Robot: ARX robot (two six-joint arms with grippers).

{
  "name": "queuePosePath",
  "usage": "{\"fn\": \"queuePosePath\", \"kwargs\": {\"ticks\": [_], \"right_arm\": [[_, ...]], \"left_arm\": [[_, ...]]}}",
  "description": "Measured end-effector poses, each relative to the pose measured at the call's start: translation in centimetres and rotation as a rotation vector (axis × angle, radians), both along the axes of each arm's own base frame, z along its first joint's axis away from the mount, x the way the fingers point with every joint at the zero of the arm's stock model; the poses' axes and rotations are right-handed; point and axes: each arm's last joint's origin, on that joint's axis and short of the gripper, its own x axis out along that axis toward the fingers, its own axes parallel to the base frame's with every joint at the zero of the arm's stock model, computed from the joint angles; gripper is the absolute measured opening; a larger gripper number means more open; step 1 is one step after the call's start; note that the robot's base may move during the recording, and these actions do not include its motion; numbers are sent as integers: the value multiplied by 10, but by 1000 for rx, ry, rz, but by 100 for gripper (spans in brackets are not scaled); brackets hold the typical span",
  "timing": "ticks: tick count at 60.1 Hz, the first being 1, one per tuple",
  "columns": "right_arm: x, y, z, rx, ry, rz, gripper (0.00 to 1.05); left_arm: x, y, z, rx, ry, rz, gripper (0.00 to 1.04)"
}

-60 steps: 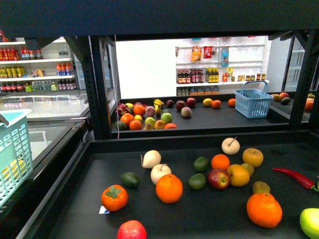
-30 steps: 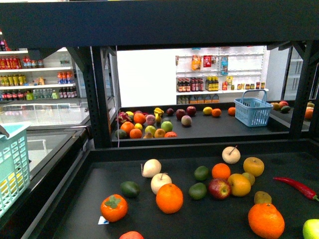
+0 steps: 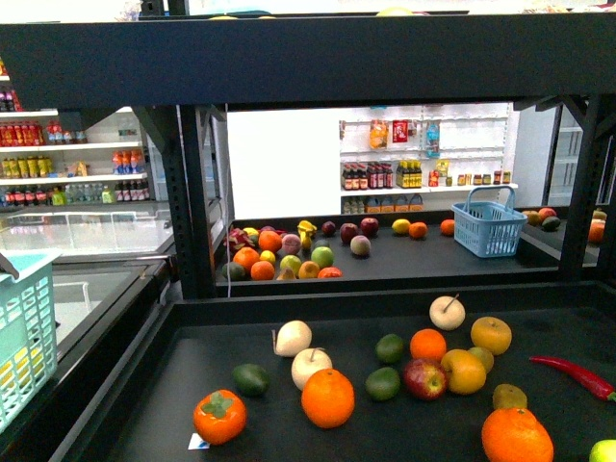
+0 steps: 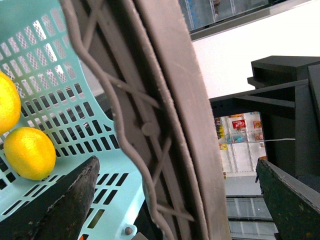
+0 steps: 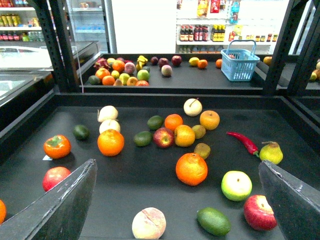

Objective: Pick lemon from shelf

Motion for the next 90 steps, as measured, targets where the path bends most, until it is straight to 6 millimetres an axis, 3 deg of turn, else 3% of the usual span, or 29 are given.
{"fn": "queuePosePath", "kwargs": {"ticks": [19, 35, 42, 54, 59, 61, 72, 82, 90], "right_arm": [[0, 0, 0, 0, 0, 0, 97], [0, 0, 0, 0, 0, 0, 97], [0, 0, 0, 0, 0, 0, 97], [0, 0, 0, 0, 0, 0, 97], [0, 0, 0, 0, 0, -2, 97], [0, 0, 0, 0, 0, -1, 97], [0, 0, 0, 0, 0, -1, 97], [0, 0, 0, 0, 0, -1, 97], [0, 0, 0, 0, 0, -1, 97]], "left_arm": [[-24, -26, 13, 217, 240, 39, 97], [-92, -67, 32, 551, 375, -82, 97], [-109, -66, 36, 635, 389, -72, 97], [-116, -58, 31, 640, 427, -53, 96], [-128, -75, 32, 869, 133, -208, 81], [-142, -95, 32, 1000, 26, -231, 72], [-218, -168, 20, 1153, -23, -272, 35], [-270, -171, -19, 1173, -63, -235, 2], [-283, -171, -63, 1175, -36, -252, 3]]}}
